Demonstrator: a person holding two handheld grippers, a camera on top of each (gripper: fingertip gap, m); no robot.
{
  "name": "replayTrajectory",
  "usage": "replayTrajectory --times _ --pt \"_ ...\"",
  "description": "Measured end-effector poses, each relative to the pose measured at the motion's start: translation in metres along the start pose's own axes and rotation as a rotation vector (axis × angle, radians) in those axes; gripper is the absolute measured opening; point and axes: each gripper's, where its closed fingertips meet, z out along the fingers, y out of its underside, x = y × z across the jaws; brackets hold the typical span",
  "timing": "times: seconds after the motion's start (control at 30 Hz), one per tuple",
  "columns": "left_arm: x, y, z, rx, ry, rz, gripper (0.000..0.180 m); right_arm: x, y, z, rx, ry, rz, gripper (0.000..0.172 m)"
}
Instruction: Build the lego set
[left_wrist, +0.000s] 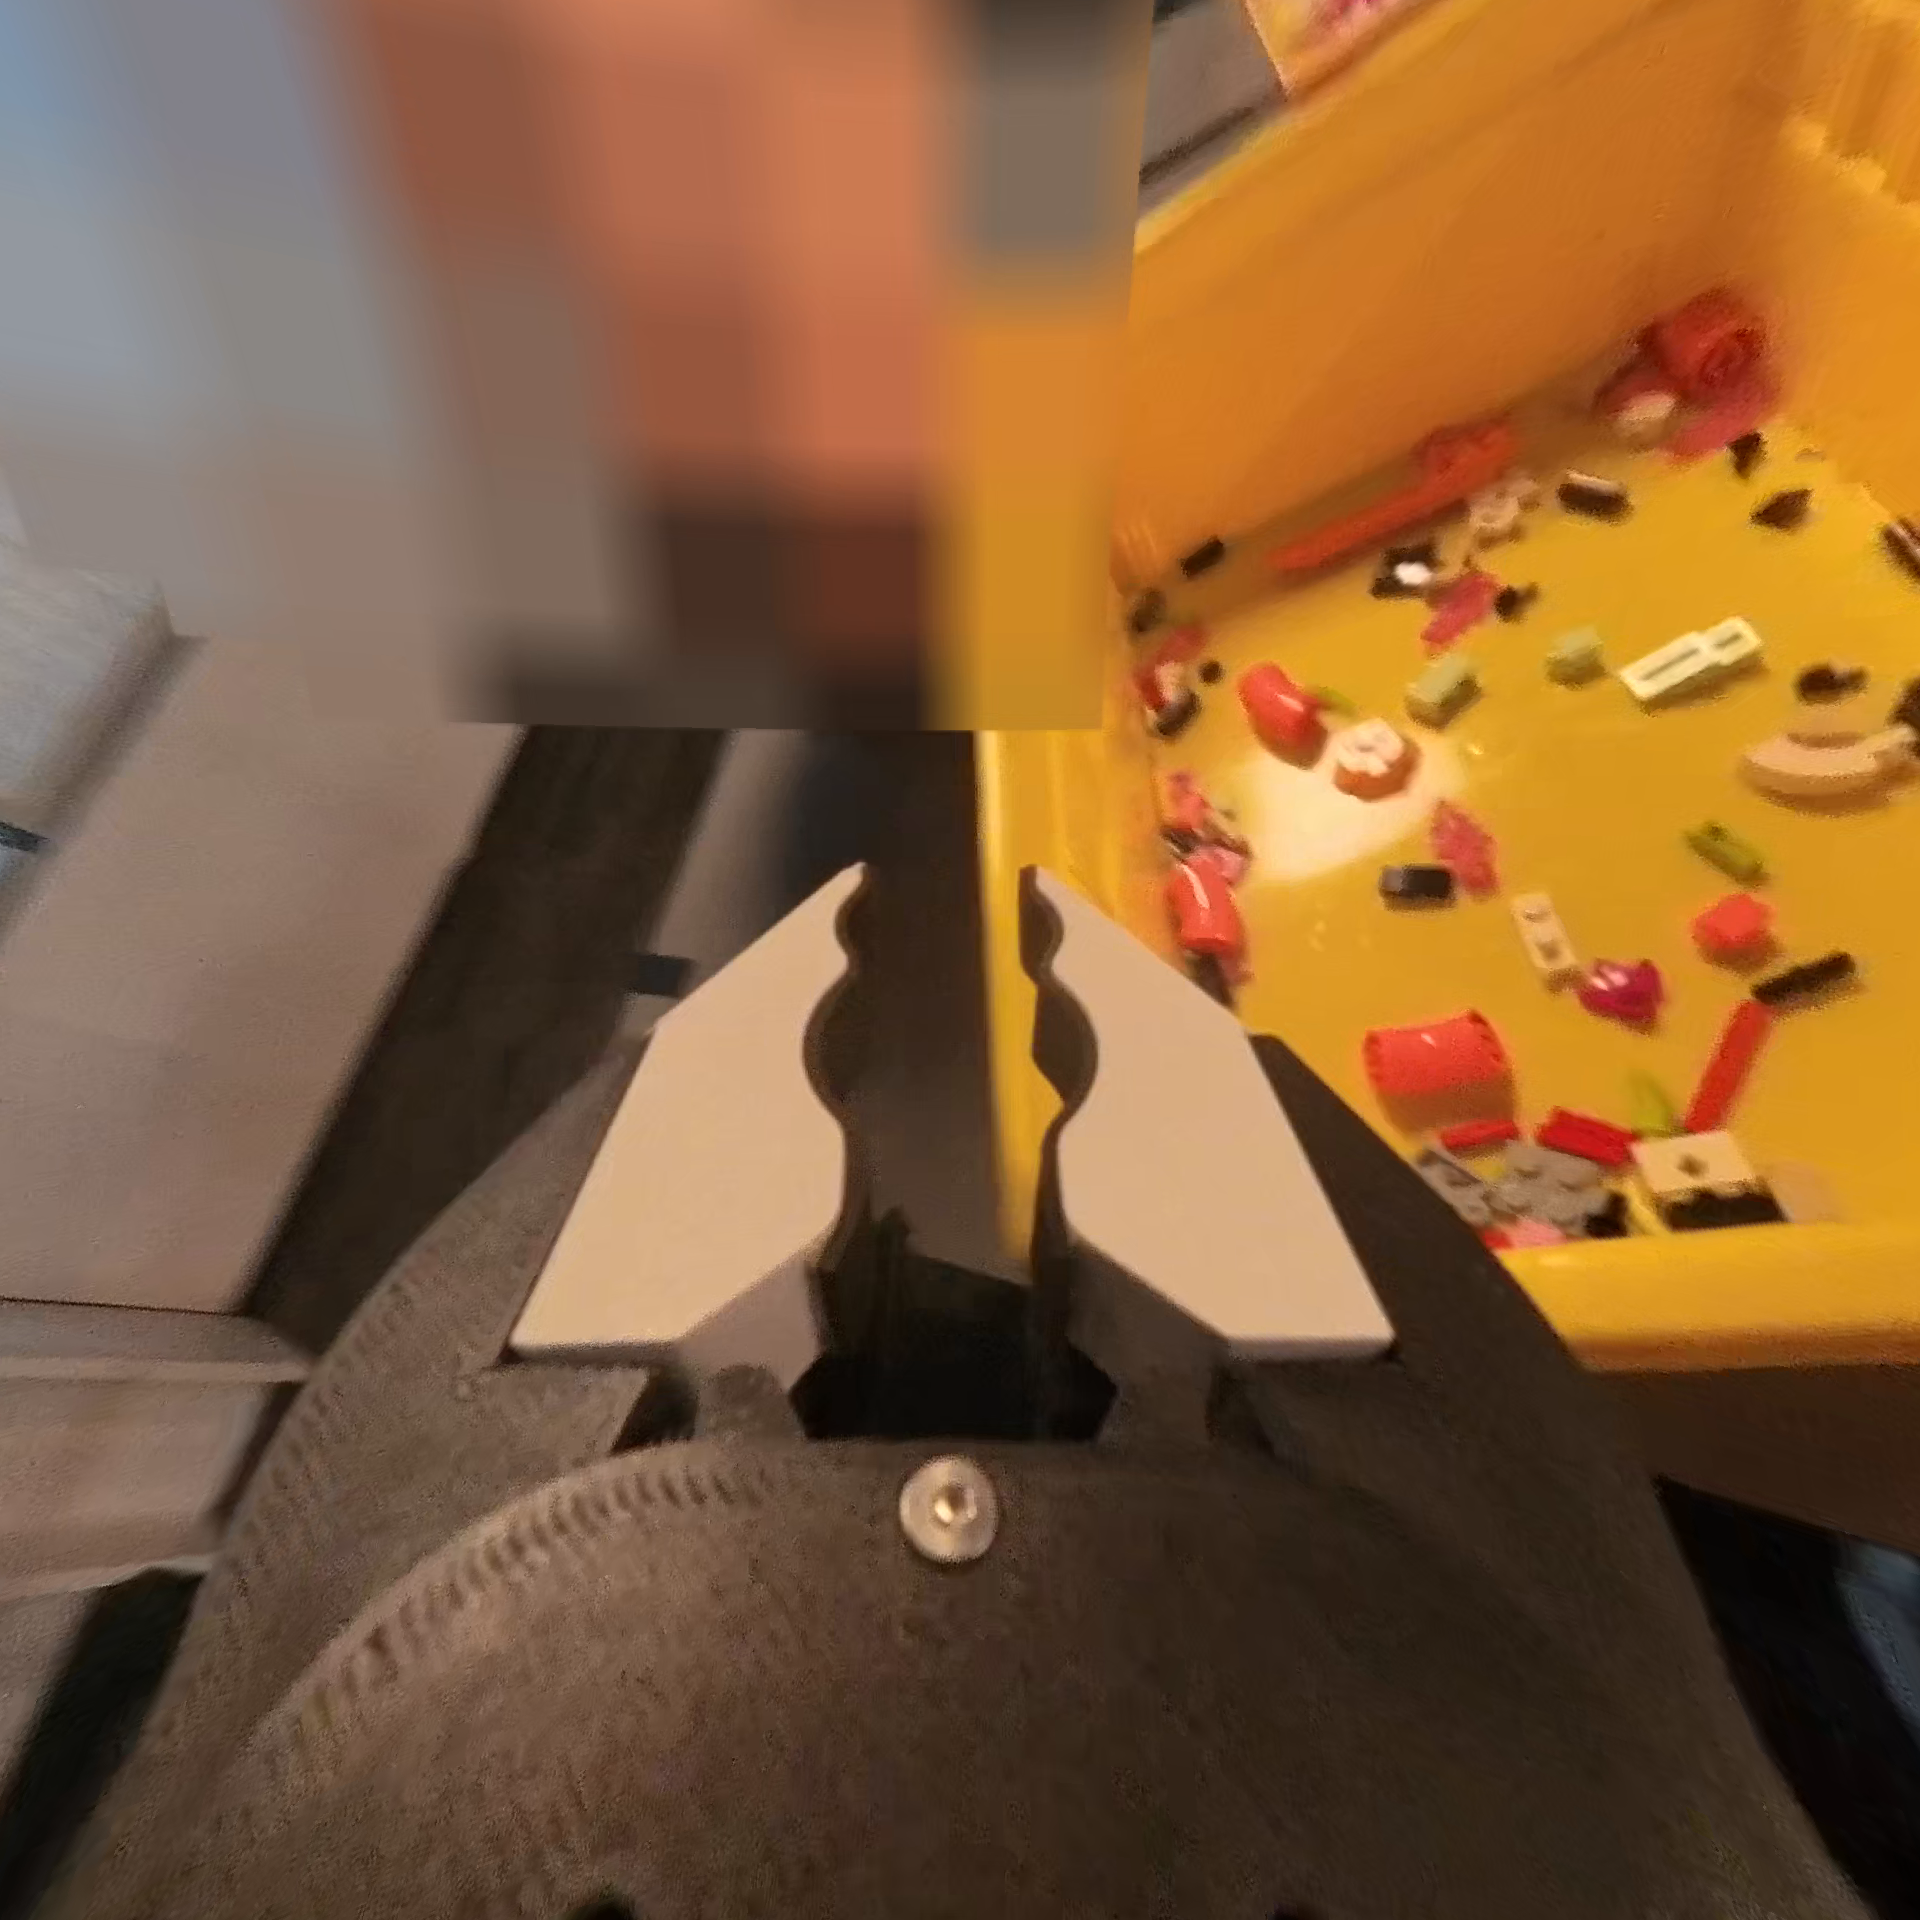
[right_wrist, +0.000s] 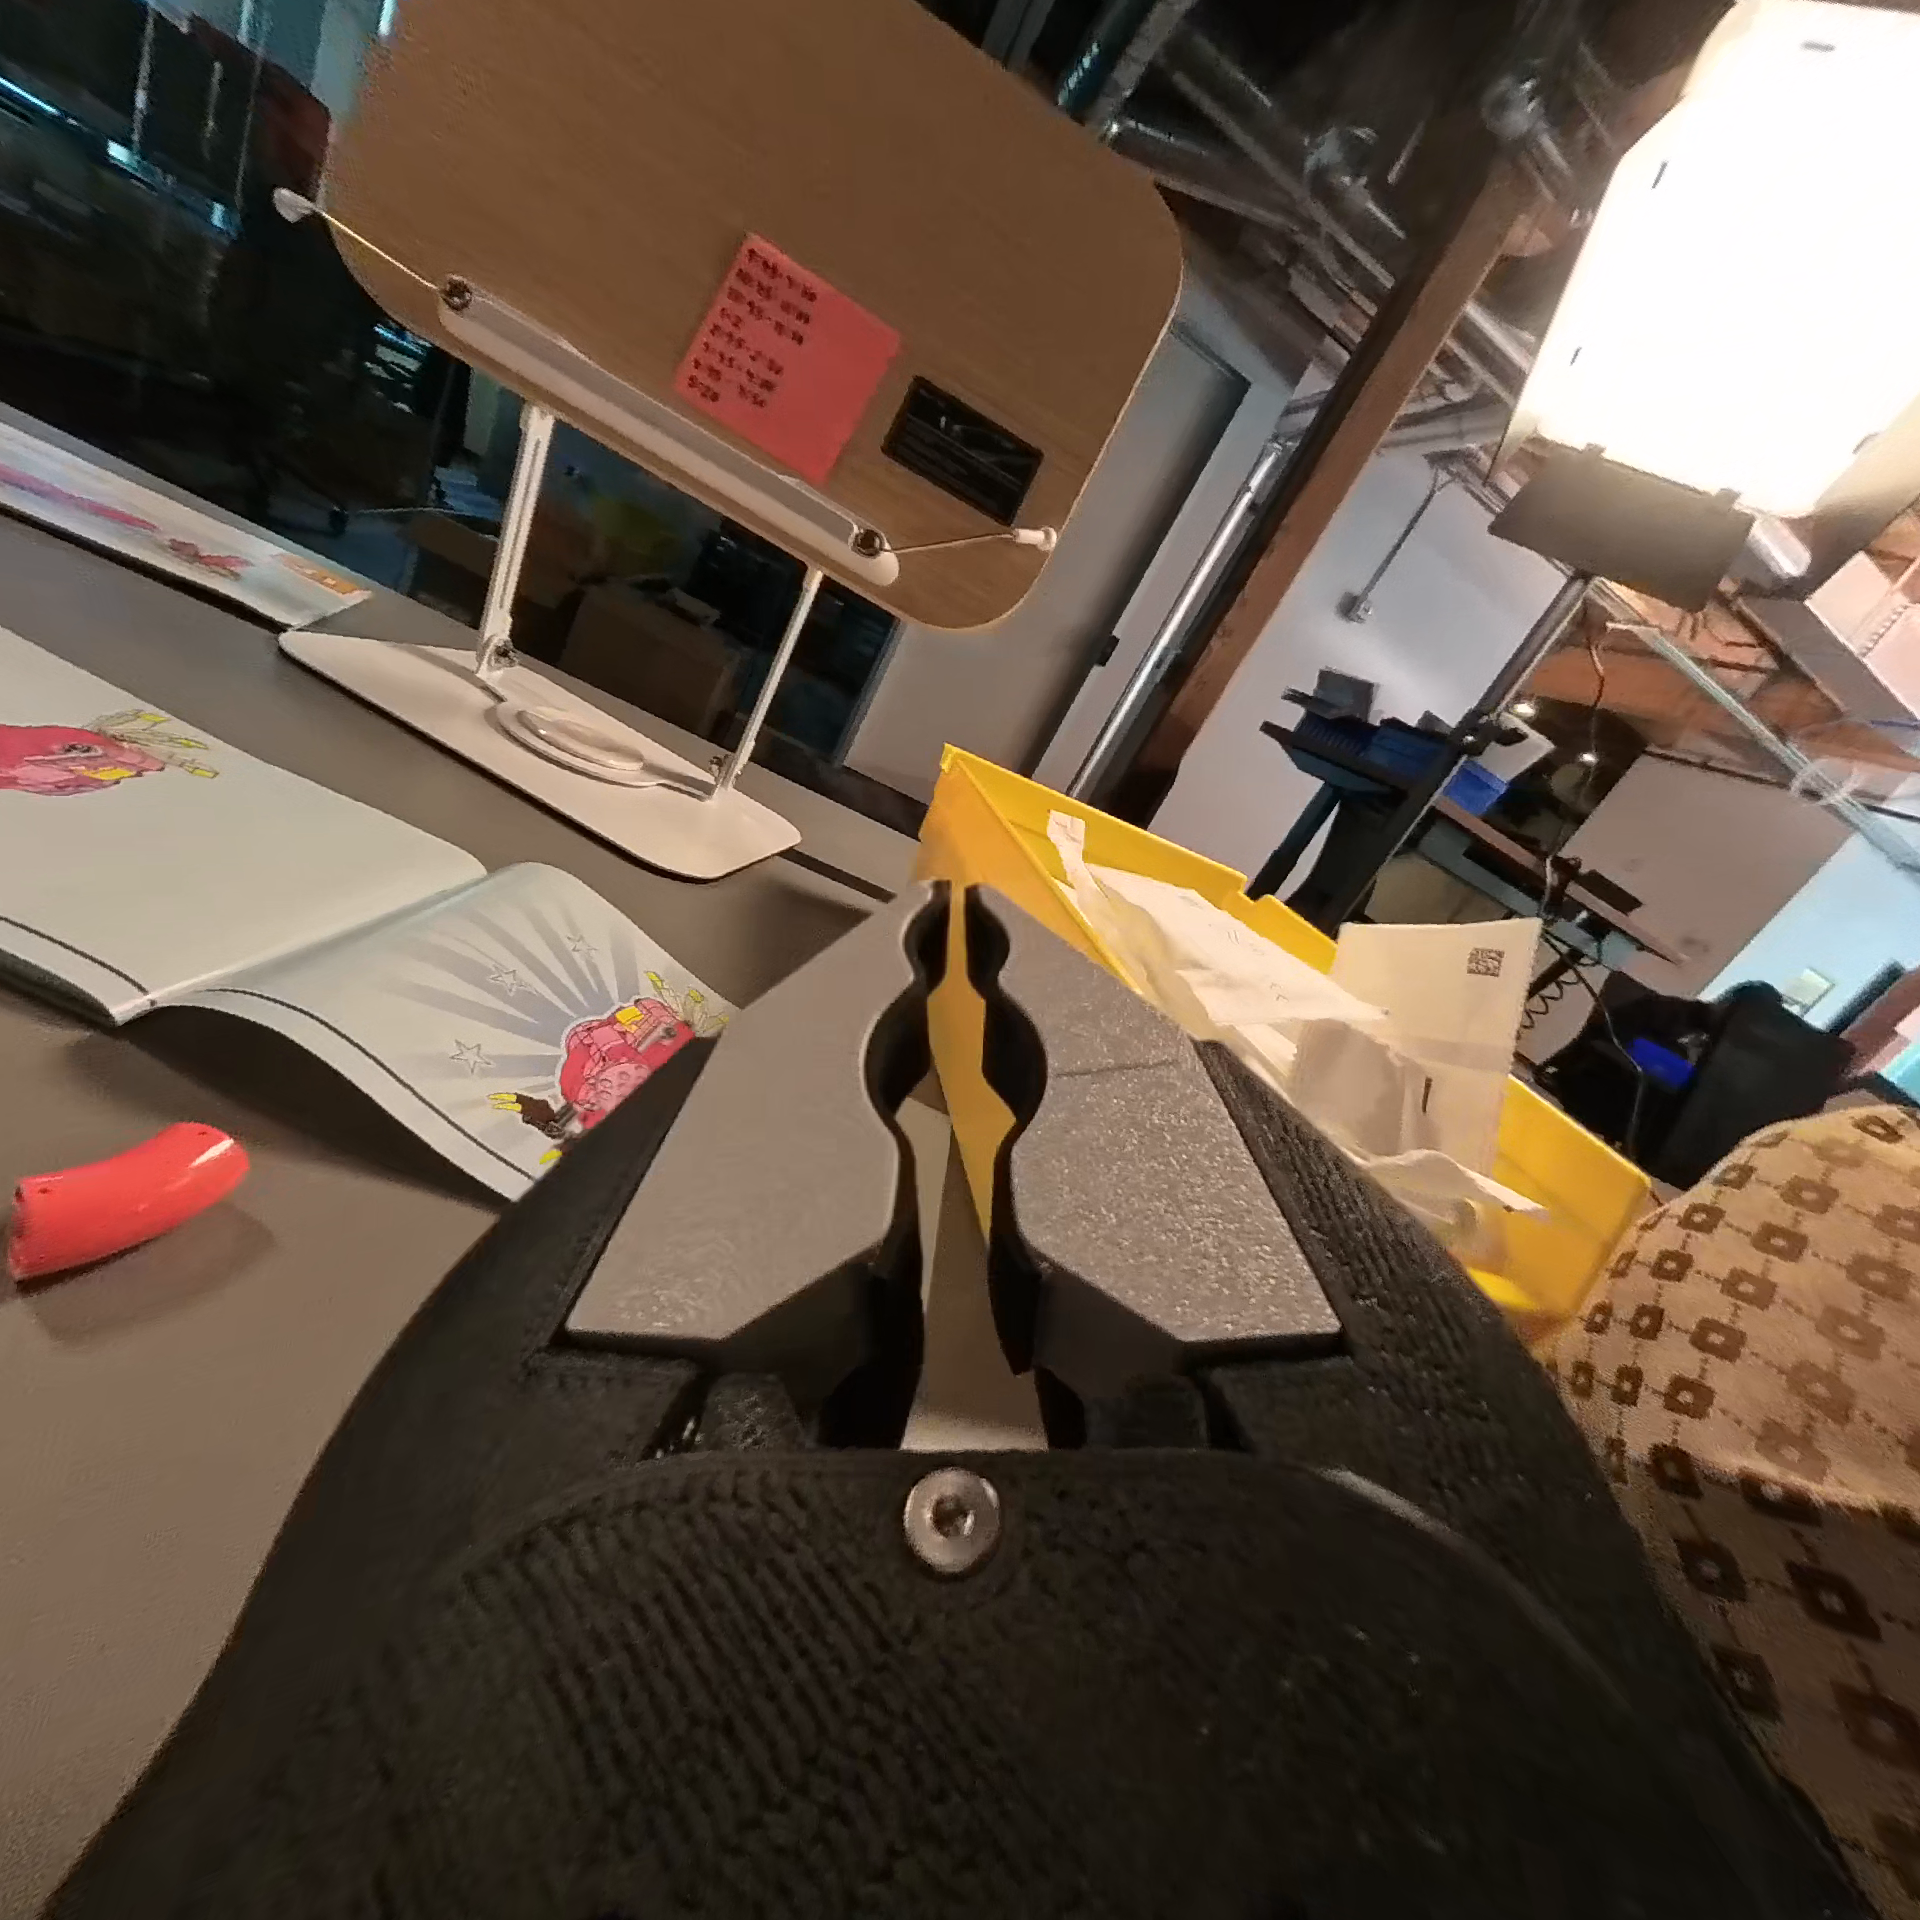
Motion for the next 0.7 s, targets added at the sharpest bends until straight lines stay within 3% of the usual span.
replayTrajectory --times 0.07,0.17,0.27,0.37,0.47,0.5,0.57,0.7 --pt "-0.013 -0.035 -0.019 0.108 -0.081 0.016 0.02 0.001 0.0 0.0 -0.01 0.014 0.008 0.0" --pt "0.01 -0.1 -0.044 0.361 0.008 -0.085 0.015 -0.012 -0.005 0.002 0.004 -0.015 -0.011 0.0" --pt "0.085 -0.171 -0.081 0.688 0.217 -0.163 0.011 -0.044 -0.016 0.009 0.037 -0.136 0.001 0.0" --pt "0.187 -0.215 -0.113 0.892 0.415 -0.106 0.008 -0.058 -0.023 0.022 0.07 -0.154 -0.057 0.0" --pt "0.282 -0.236 -0.139 1.011 0.802 -0.264 0.006 -0.056 -0.025 0.038 0.092 -0.125 -0.069 0.0" --pt "0.304 -0.241 -0.14 1.03 0.871 -0.305 0.006 -0.053 -0.024 0.043 0.094 -0.112 -0.065 0.0" --pt "0.333 -0.251 -0.134 1.071 0.89 -0.327 0.006 -0.046 -0.02 0.056 0.09 -0.083 -0.046 0.0" --pt "0.384 -0.248 -0.129 1.141 0.862 -0.154 0.006 -0.029 -0.017 0.074 0.113 -0.041 0.058 0.0"
